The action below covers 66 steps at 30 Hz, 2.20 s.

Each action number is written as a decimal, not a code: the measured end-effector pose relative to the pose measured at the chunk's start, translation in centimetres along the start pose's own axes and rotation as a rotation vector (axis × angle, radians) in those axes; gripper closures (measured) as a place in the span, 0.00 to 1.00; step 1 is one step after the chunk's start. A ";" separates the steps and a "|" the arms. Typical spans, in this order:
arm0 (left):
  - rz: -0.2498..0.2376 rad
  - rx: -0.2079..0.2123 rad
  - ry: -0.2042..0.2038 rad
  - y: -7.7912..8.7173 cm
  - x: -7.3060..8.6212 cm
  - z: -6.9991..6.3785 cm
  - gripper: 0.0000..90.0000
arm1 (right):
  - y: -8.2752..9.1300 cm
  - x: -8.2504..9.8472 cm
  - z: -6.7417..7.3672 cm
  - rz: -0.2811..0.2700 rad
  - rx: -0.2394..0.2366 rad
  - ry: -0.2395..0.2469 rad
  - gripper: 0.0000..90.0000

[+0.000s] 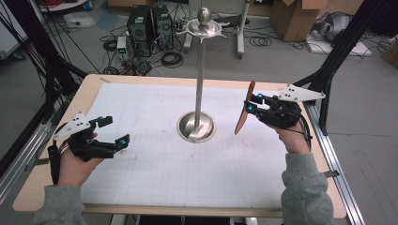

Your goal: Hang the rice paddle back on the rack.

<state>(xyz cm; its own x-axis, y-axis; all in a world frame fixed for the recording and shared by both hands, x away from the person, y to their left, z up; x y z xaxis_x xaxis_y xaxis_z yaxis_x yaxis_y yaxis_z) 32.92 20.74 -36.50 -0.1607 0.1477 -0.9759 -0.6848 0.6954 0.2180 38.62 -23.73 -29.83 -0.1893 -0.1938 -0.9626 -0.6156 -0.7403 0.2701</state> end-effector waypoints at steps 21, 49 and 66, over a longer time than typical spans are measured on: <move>0.014 -0.002 -0.011 -0.3 0.1 -0.3 0.02 | -0.5 -3.7 -0.2 -0.016 -0.002 -0.011 0.72; 0.002 0.010 -0.009 -0.1 0.0 -0.7 0.02 | -1.9 -7.7 -0.3 -0.028 -0.030 0.005 0.72; -0.010 0.004 0.001 0.6 -0.1 -0.4 0.02 | -2.9 -9.9 0.5 -0.065 -0.046 -0.002 0.72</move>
<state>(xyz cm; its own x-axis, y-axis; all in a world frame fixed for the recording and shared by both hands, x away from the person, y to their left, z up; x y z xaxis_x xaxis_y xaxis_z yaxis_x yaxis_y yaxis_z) 32.19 20.84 -36.28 -0.1543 0.1401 -0.9780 -0.6837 0.6994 0.2080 41.92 -19.34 -21.09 -0.1517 -0.1429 -0.9780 -0.5910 -0.7800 0.2056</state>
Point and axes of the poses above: each handheld gripper's, and its own axes: y roughly backward along the jaws, x roughly out of its underside, z roughly to its left, the point moved 6 cm from there along -y, roughly forward along the jaws, and after that the axes turned 5 degrees about -y, right-handed, at the moved point
